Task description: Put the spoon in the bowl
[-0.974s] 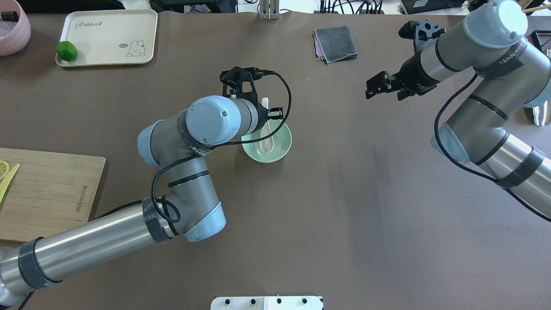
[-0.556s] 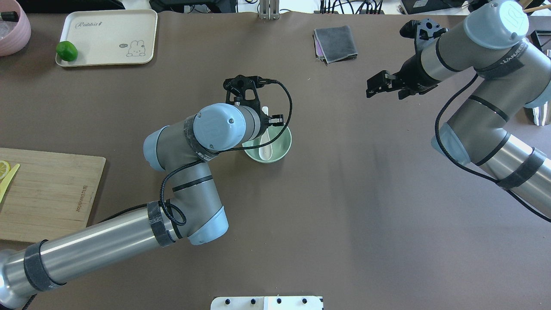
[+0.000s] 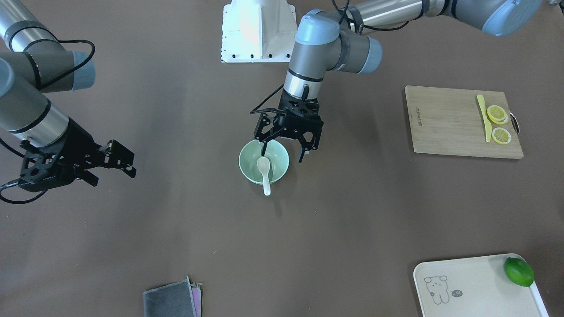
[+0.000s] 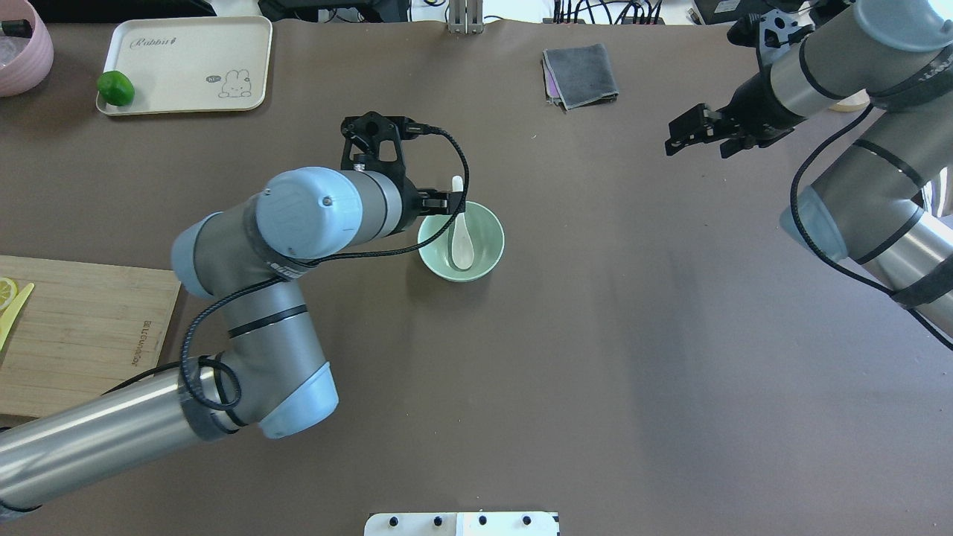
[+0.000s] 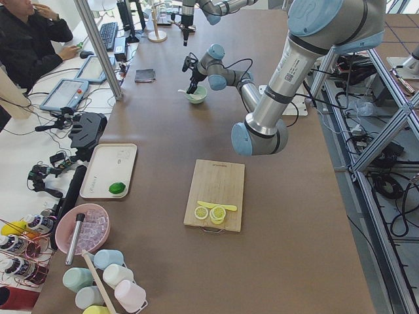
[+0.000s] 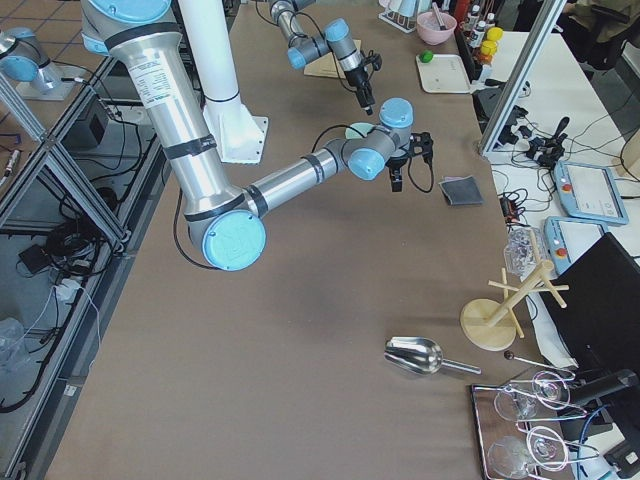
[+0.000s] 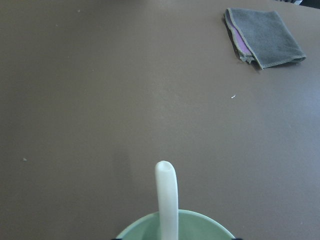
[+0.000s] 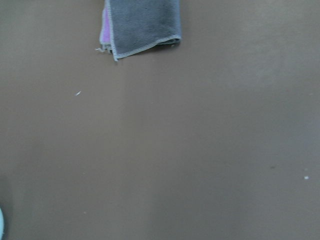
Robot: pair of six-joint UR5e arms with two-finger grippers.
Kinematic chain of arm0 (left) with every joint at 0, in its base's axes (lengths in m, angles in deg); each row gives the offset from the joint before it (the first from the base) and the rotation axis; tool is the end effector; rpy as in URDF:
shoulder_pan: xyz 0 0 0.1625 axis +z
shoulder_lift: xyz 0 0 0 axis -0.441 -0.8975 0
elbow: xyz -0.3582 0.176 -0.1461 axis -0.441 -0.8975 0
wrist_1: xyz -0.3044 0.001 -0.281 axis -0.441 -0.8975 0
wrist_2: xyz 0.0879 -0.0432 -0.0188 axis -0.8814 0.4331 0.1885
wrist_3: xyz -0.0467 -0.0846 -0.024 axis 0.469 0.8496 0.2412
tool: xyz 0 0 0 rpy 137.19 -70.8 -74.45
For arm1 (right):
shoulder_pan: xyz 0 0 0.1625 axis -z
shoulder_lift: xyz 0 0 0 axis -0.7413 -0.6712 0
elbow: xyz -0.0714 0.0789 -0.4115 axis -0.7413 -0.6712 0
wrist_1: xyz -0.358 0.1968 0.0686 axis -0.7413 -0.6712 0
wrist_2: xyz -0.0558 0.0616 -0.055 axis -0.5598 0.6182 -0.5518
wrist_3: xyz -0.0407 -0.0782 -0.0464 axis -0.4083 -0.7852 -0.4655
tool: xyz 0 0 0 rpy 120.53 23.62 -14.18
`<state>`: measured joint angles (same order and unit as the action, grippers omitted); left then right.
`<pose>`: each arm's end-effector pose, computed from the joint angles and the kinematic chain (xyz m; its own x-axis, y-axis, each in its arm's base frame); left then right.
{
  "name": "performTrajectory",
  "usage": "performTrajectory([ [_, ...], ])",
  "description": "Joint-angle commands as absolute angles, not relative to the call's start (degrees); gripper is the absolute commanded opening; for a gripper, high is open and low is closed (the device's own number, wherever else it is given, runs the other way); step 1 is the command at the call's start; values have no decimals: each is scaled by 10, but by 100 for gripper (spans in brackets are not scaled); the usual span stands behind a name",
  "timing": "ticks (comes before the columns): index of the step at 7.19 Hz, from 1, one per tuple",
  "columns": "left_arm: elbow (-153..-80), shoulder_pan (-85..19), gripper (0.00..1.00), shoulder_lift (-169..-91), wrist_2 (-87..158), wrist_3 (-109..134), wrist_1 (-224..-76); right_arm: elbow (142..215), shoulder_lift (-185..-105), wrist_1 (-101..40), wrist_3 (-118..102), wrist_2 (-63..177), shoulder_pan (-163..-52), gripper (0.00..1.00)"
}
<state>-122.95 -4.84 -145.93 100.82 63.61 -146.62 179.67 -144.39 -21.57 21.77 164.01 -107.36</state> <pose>0.4992 -0.4625 0.1875 0.5438 0.1520 -0.8254 0.3700 0.8393 0.3983 -0.2608 -0.5794 0.3706 0.5391 -0.1263 0.8327 -0.0652 0.9795 0.1908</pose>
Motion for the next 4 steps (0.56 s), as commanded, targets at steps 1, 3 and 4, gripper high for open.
performTrajectory([
  [1,-1321,-70,98,-1399,1011,546,-1427,1800,-1510,-233,54,1673,-1150,100],
  [3,-1366,-195,98,-1384,1177,533,-1335,1795,-1573,-247,-81,1638,-1194,100],
  [4,-1365,-242,98,-1366,1231,532,-1345,1795,-1592,-299,-170,1628,-1233,100],
])
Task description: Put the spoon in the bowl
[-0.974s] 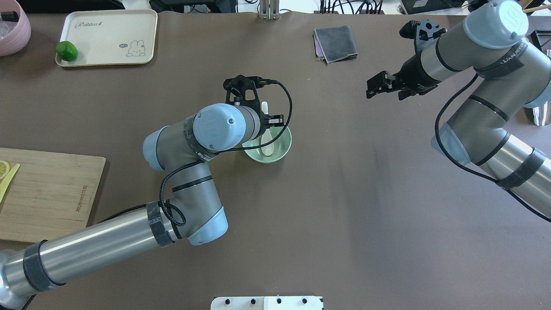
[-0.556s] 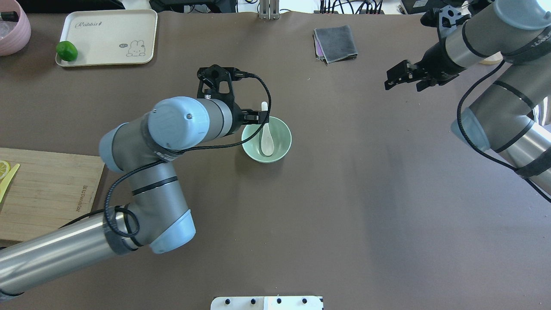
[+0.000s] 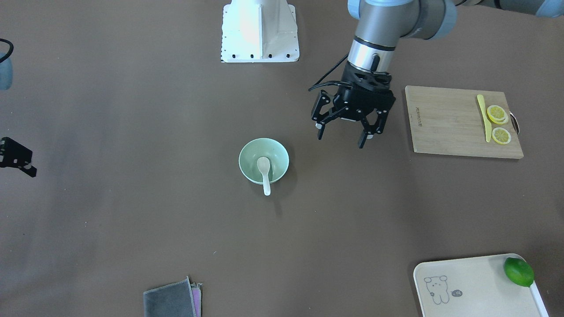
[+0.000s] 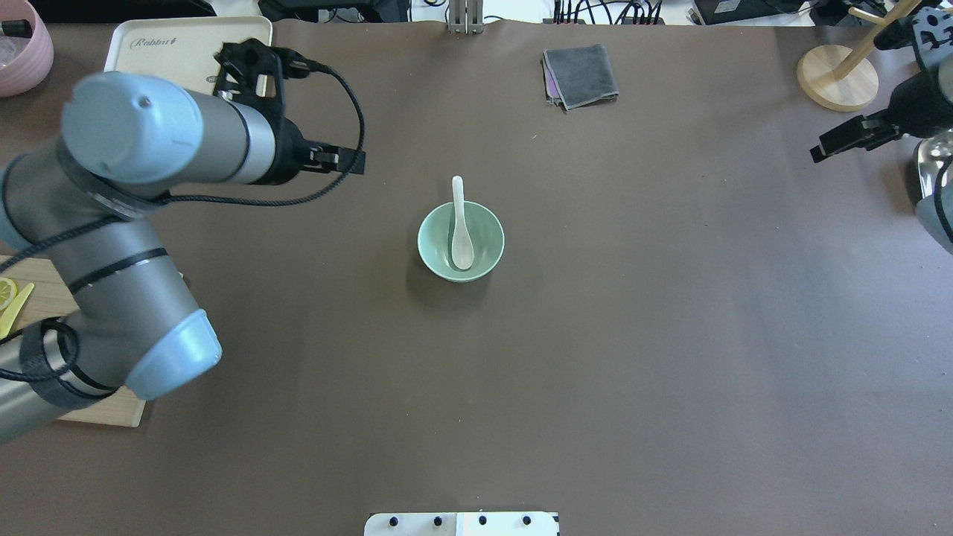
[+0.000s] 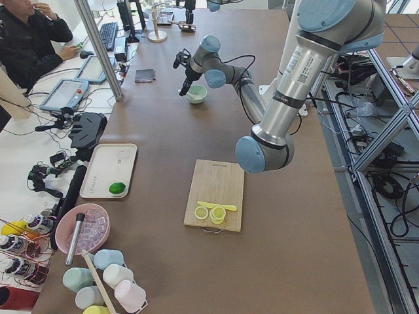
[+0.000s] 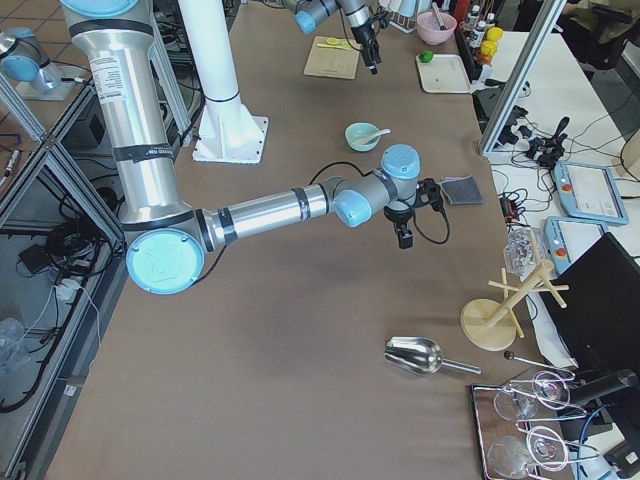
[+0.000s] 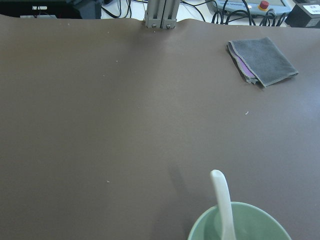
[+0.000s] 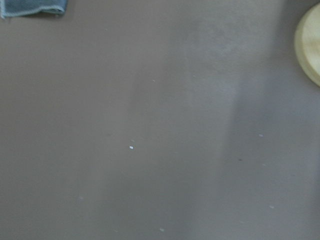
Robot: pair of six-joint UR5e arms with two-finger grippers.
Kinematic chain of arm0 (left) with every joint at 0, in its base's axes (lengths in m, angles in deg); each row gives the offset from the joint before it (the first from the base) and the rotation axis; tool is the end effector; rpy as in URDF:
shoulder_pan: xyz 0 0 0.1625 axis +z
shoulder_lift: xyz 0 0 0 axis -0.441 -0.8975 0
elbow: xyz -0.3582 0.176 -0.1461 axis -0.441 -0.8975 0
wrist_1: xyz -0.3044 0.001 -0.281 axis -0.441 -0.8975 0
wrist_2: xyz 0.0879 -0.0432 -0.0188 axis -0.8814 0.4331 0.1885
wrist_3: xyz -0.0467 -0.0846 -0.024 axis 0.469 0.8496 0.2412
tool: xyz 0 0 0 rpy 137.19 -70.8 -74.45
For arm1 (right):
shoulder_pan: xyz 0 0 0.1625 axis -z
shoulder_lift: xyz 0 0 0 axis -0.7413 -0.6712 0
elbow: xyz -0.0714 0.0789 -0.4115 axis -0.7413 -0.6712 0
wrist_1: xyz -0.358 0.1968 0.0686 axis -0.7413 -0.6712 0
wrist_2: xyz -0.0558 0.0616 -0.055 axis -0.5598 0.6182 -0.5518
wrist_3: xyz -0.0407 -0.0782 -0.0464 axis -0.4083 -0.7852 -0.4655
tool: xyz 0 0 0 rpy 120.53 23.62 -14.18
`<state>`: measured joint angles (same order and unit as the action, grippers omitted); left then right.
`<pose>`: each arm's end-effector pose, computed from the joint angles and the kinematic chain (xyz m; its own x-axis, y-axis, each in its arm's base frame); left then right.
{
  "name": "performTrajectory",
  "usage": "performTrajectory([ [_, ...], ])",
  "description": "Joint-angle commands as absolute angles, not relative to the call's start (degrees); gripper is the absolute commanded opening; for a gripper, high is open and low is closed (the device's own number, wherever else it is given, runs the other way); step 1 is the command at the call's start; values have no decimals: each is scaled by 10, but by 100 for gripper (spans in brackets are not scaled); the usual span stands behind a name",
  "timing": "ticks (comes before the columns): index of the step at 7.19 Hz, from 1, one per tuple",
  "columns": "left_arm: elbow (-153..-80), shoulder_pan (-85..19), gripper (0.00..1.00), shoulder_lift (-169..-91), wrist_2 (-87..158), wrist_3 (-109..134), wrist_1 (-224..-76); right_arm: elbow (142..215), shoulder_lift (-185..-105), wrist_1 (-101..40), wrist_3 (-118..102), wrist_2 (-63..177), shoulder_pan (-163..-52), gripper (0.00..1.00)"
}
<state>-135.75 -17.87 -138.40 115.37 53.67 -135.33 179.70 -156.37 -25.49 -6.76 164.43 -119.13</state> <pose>0.3493 -0.4964 0.2051 0.6097 0.1779 -0.7724 0.2641 0.8732 0.4095 -0.1191 -0.5655 0.5051 0.6663 -0.2902 0.6869 0.0744 0.9424 0.3260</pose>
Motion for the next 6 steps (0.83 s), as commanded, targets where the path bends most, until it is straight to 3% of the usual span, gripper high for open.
performTrajectory([
  [1,-1334,-251,98,-1357,1229,506,-1369,1795,-1603,-350,-238,1620,-1282,100],
  [3,-1312,-329,98,-1298,1278,377,-1368,1798,-1639,-372,-257,1627,-1348,100],
  [6,-1292,-540,98,-1179,1371,84,-1328,1801,-1663,-372,-257,1600,-1357,100],
])
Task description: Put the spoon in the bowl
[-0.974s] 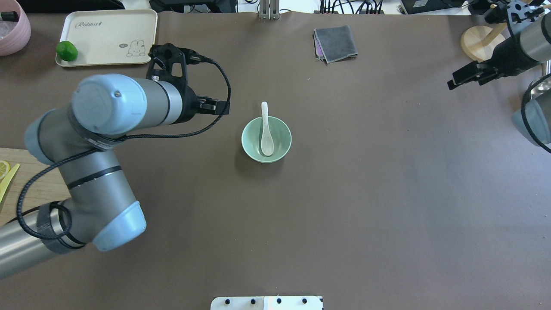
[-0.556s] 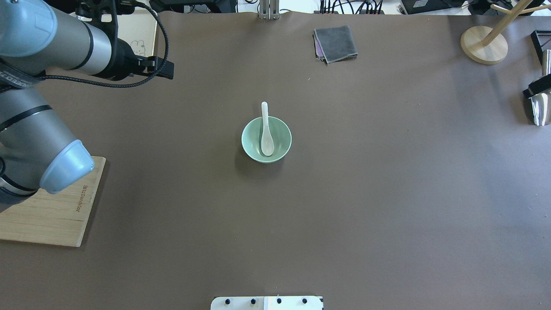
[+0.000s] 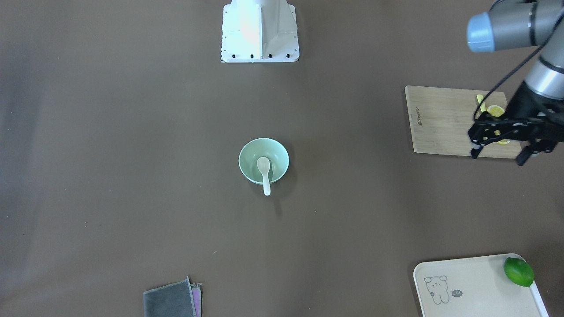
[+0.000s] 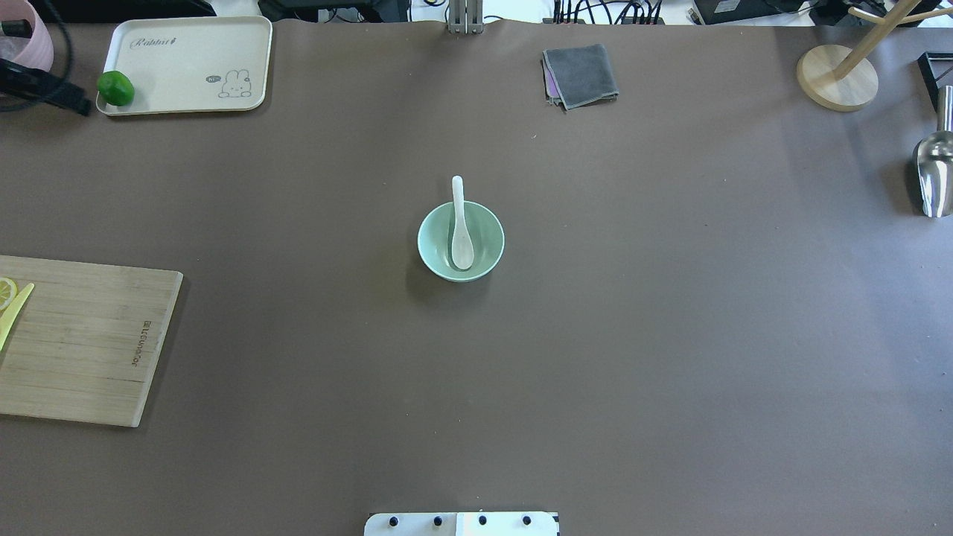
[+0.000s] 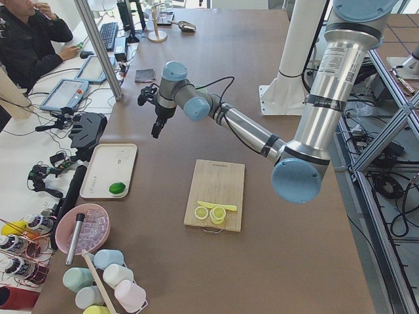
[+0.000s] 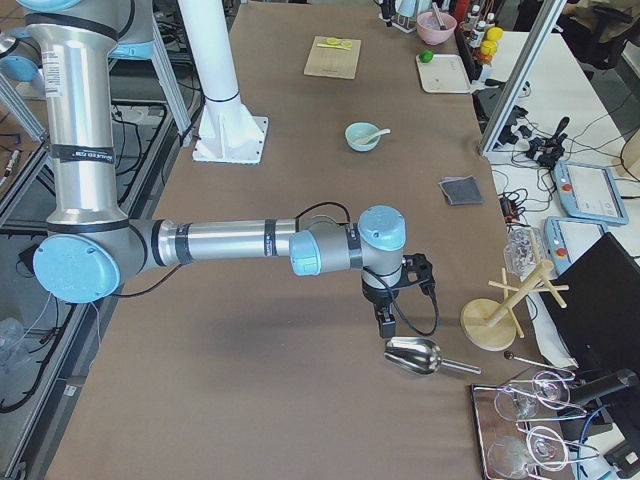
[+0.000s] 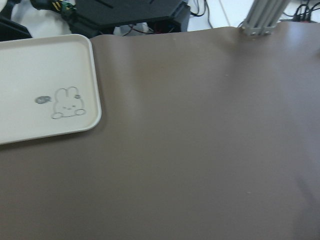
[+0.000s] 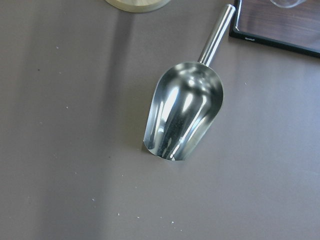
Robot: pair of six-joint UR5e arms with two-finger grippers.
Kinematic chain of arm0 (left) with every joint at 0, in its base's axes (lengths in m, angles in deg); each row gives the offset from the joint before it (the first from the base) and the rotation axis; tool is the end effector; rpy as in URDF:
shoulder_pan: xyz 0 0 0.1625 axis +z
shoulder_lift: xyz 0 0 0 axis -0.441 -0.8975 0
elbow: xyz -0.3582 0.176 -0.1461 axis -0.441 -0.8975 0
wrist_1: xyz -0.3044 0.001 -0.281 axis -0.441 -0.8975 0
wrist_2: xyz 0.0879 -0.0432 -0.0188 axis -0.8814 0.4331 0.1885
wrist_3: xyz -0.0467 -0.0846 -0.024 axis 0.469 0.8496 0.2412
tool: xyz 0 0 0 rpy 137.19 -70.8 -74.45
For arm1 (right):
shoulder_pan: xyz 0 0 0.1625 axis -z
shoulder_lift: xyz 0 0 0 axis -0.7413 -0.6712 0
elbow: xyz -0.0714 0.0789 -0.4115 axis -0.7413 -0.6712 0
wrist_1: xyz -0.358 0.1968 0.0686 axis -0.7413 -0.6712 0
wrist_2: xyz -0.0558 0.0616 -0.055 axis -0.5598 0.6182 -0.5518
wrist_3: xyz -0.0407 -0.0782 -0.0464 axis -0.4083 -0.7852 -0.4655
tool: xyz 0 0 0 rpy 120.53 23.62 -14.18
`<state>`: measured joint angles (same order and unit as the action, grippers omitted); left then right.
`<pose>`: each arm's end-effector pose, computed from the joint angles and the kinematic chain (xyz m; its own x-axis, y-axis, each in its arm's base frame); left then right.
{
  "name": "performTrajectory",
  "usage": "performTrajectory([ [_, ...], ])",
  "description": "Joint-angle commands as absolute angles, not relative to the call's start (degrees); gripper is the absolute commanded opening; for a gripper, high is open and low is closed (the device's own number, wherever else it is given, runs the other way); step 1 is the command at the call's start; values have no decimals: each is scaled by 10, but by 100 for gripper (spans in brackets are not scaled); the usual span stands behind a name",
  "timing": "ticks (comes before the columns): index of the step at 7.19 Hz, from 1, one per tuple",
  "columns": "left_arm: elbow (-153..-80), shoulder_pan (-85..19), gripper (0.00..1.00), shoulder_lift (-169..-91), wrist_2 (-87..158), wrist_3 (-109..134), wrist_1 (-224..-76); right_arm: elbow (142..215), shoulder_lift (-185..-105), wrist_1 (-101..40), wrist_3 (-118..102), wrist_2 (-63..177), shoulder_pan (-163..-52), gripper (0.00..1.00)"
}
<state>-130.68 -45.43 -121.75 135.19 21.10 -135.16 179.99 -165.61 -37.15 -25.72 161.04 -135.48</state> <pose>0.1012 -0.5644 0.4075 0.7523 0.2349 -0.6155 0.0538 0.9093 0.4128 0.0524 -0.5056 0.6176 0.7911 -0.1656 0.5888 0.0571 0.9785 0.1984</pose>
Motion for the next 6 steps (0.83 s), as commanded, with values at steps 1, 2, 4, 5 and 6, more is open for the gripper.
performTrajectory([
  [1,-1274,-607,98,-1179,1377,-7,-1259,1796,-1663,-375,-254,1603,-1357,100],
  [2,-1263,-657,98,-1180,1378,-50,-1193,1792,-1666,-377,-249,1617,-1357,100],
  [4,-1231,-665,98,-1155,1426,-50,-1181,1813,-1659,-439,-248,1668,-1357,100],
  [5,-1223,-664,98,-1146,1473,-48,-1183,1816,-1658,-448,-246,1673,-1351,100],
  [6,-1226,-664,98,-1128,1478,-48,-1193,1815,-1659,-451,-246,1684,-1348,100],
])
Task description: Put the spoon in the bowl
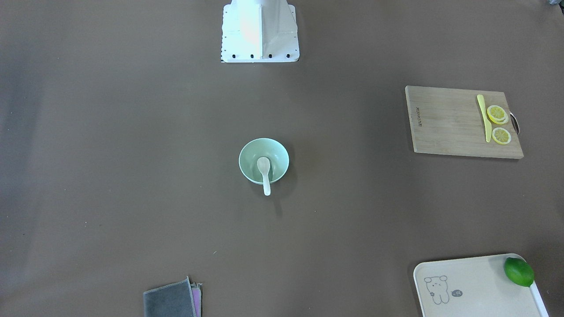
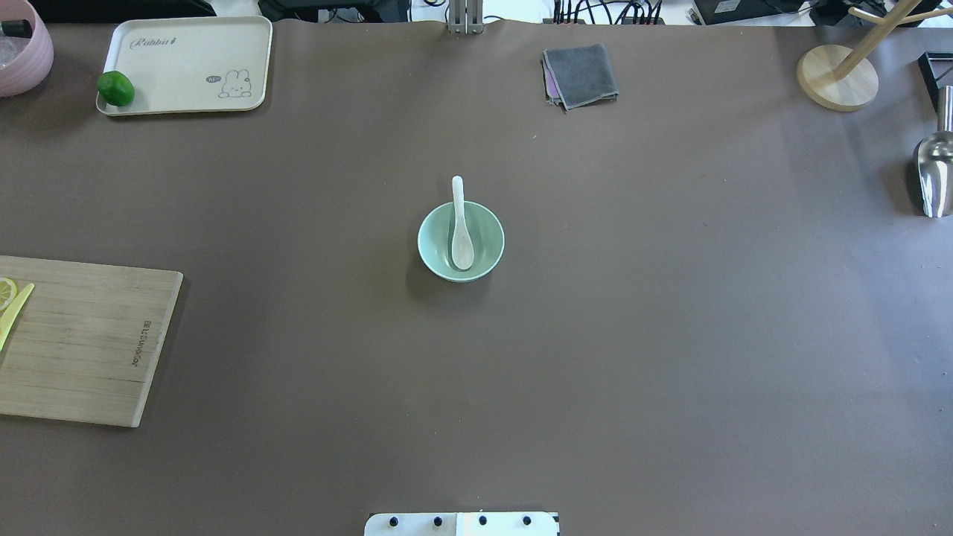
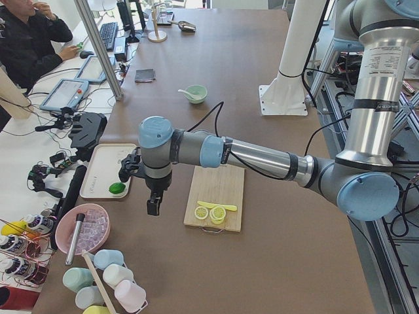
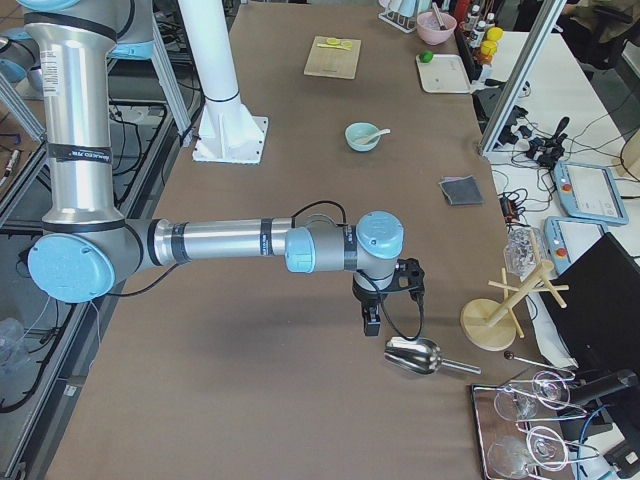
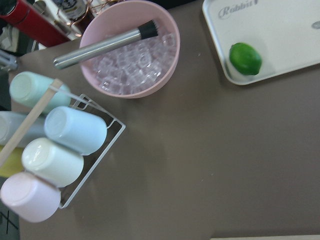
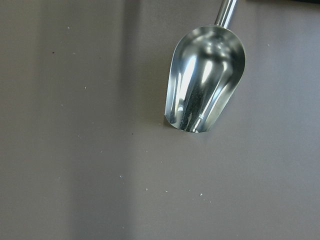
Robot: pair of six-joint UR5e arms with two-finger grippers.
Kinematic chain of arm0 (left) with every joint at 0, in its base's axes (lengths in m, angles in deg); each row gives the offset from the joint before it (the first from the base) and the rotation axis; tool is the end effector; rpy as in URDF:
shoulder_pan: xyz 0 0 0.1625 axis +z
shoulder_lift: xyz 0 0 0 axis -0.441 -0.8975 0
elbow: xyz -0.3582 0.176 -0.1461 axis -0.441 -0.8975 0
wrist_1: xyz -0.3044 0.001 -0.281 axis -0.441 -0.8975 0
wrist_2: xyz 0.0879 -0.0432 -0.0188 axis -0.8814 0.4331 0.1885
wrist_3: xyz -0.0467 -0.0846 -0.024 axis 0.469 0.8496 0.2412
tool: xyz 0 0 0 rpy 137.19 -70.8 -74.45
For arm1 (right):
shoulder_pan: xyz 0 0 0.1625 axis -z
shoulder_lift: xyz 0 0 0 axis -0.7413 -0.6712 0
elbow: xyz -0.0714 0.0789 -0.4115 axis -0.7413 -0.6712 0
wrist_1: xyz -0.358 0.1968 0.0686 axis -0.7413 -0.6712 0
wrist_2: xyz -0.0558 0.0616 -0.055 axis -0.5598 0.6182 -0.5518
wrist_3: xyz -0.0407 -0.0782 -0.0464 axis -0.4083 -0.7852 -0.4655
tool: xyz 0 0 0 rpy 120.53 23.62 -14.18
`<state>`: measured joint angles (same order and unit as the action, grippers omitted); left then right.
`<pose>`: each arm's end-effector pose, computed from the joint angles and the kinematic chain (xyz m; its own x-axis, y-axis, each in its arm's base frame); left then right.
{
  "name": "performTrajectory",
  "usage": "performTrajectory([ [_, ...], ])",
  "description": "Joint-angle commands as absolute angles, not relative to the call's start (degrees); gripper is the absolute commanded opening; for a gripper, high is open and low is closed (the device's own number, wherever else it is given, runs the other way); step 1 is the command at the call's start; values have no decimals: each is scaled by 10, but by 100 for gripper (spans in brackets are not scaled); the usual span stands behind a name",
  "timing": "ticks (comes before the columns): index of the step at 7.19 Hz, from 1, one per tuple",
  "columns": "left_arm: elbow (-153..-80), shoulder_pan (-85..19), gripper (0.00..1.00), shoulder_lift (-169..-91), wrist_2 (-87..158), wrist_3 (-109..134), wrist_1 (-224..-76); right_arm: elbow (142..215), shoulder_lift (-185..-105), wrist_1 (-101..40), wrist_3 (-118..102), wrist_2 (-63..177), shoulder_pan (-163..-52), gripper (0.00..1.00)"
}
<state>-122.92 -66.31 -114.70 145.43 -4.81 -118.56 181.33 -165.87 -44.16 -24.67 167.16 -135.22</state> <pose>-0.0904 -0.5226 0.5676 0.7563 0.0948 -0.6474 0.0074 0.9881 0.1533 0.0424 -0.4956 0.6147 0.7251 -0.0931 0.6823 0.0475 0.9952 0.0853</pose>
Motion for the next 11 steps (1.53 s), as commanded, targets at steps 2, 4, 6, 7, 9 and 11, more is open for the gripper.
performTrajectory([
  [2,-1226,-664,98,-1100,1478,-48,-1235,1815,-1662,-451,-246,1685,-1349,100],
  [4,-1228,-663,98,-1091,1477,-51,-1236,1815,-1666,-451,-246,1708,-1349,100],
  [6,-1226,-664,98,-1090,1477,-54,-1236,1811,-1666,-449,-246,1707,-1349,100],
  [7,-1224,-663,98,-1090,1477,-54,-1236,1811,-1667,-449,-247,1706,-1349,100],
  [9,-1226,-663,98,-1091,1477,-54,-1236,1810,-1666,-450,-247,1702,-1349,100],
  [11,-1225,-663,98,-1094,1476,-54,-1236,1808,-1666,-449,-247,1701,-1349,100],
])
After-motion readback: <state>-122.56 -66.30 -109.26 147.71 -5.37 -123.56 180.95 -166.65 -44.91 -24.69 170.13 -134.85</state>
